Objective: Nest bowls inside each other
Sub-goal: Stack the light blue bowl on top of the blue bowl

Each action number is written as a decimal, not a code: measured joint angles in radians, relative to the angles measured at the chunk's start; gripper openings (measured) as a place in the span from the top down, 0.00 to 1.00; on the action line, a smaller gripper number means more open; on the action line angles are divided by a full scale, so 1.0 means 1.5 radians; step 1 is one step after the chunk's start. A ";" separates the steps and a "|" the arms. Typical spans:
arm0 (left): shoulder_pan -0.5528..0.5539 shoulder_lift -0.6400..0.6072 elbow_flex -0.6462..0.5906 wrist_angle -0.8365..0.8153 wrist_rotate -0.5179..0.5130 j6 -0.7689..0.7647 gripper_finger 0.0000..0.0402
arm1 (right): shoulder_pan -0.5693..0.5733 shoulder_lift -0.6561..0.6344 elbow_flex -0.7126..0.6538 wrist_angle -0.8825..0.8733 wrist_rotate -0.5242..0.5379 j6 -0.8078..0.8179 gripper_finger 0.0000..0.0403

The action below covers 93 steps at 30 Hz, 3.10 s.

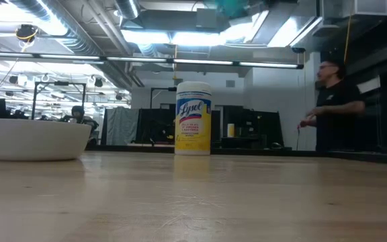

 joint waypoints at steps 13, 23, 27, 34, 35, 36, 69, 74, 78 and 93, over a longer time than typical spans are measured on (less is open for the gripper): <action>0.106 0.117 -0.152 0.648 0.520 -0.274 0.76 | -0.051 0.171 0.065 0.509 -0.331 0.145 1.00; 0.057 0.236 -0.207 1.031 0.612 -0.506 0.71 | -0.048 0.307 0.247 0.513 -0.445 0.146 1.00; 0.042 0.250 -0.207 1.054 0.625 -0.516 0.70 | -0.048 0.326 0.266 0.513 -0.450 0.156 1.00; 0.041 0.266 -0.207 1.058 0.634 -0.505 0.69 | -0.047 0.339 0.278 0.524 -0.437 0.174 1.00; 0.042 0.268 -0.207 1.061 0.636 -0.505 0.69 | -0.047 0.339 0.278 0.528 -0.434 0.174 1.00; 0.042 0.271 -0.207 1.067 0.637 -0.504 0.69 | -0.047 0.339 0.278 0.534 -0.429 0.177 1.00; 0.268 0.058 -0.097 0.116 0.332 -0.068 0.83 | -0.035 0.172 0.341 -0.427 0.094 -0.107 1.00; 0.201 0.107 -0.015 0.055 0.180 -0.046 0.83 | -0.035 0.247 0.429 -0.567 0.175 -0.178 1.00; 0.150 0.186 0.079 -0.091 0.044 0.020 0.82 | -0.037 0.314 0.497 -0.614 0.208 -0.241 1.00; -0.037 0.293 0.262 -0.216 0.056 0.518 0.82 | -0.057 0.342 0.543 -0.584 -0.115 -0.334 1.00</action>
